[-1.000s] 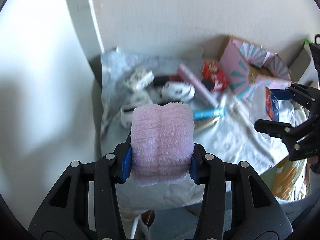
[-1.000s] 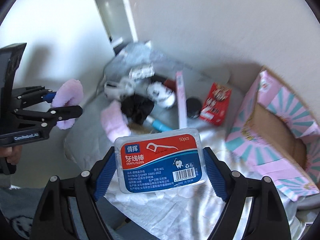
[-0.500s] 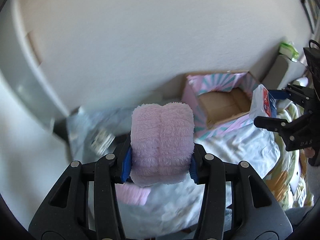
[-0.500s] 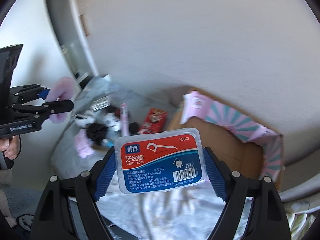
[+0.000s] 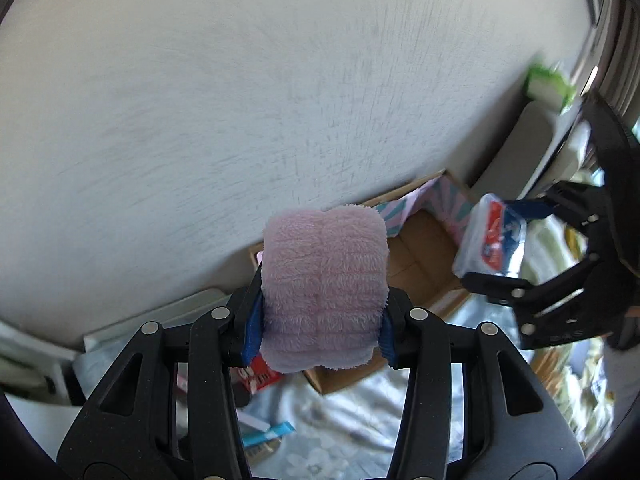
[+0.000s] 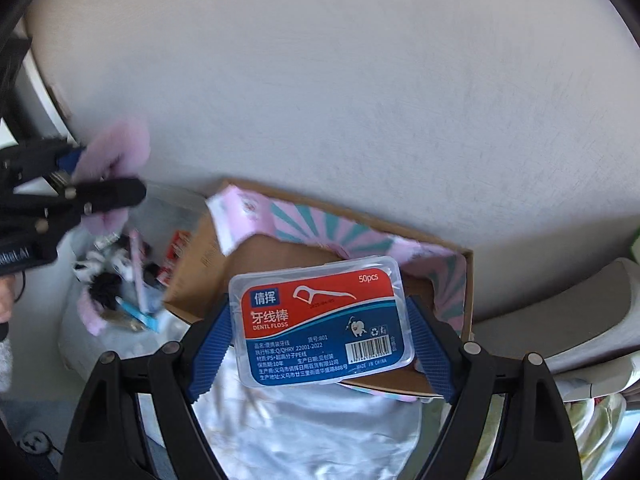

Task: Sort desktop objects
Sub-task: 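Carry the wristband with the left tool while the right tool carries the floss box to the cardboard box, then open the left tool over the cardboard box while the right tool releases the floss box inside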

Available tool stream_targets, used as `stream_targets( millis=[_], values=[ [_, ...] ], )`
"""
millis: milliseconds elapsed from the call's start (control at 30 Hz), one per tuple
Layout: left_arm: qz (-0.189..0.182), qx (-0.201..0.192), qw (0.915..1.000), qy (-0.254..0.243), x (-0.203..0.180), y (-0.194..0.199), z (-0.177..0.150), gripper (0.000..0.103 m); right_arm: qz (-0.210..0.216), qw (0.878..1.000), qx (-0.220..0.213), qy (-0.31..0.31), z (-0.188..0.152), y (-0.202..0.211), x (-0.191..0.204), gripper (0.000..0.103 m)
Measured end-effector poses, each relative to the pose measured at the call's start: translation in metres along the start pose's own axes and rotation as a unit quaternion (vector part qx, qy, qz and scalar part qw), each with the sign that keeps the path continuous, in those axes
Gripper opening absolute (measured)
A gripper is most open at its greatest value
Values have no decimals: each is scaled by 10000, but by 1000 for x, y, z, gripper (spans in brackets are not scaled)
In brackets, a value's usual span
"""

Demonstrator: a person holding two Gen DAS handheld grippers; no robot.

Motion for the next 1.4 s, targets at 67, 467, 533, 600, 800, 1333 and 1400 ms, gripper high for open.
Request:
stream_targets(
  millis=[67,467,533,600,800,1333,1400],
  values=[
    [47,274,9996,2,1,-25,3,42,33,9999,147,0,-1,-16,-9,80],
    [61,1237,9917,348,13,-107,-21,42,122,9978,603,234,-16,-84,-20,80],
    [87,1278,9910,377,18,-113,-22,42,210,9977,606,204,-16,-88,-20,80],
    [125,1322,9904,396,20,-116,-22,42,295,9973,645,198,-15,-93,-20,80],
    [145,1386,9891,469,26,-121,-26,42,211,9964,680,455,-11,-102,-12,80],
    [82,1571,9862,523,18,-135,-30,45,339,9952,878,261,-14,-120,-23,81],
    [27,1698,9831,682,18,-137,-32,94,371,9947,908,303,-17,-122,-22,81]
  ],
)
Point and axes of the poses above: each gripper's, at about its wrist camera, not at the fingertips, and y roughly against the way its jaws point, x to its left, z to its top, the point moved 5 cm from there along -y, roughly the way its jaws point, and after that the axes turned 14 degrees about -z, right-handed, at the moved point
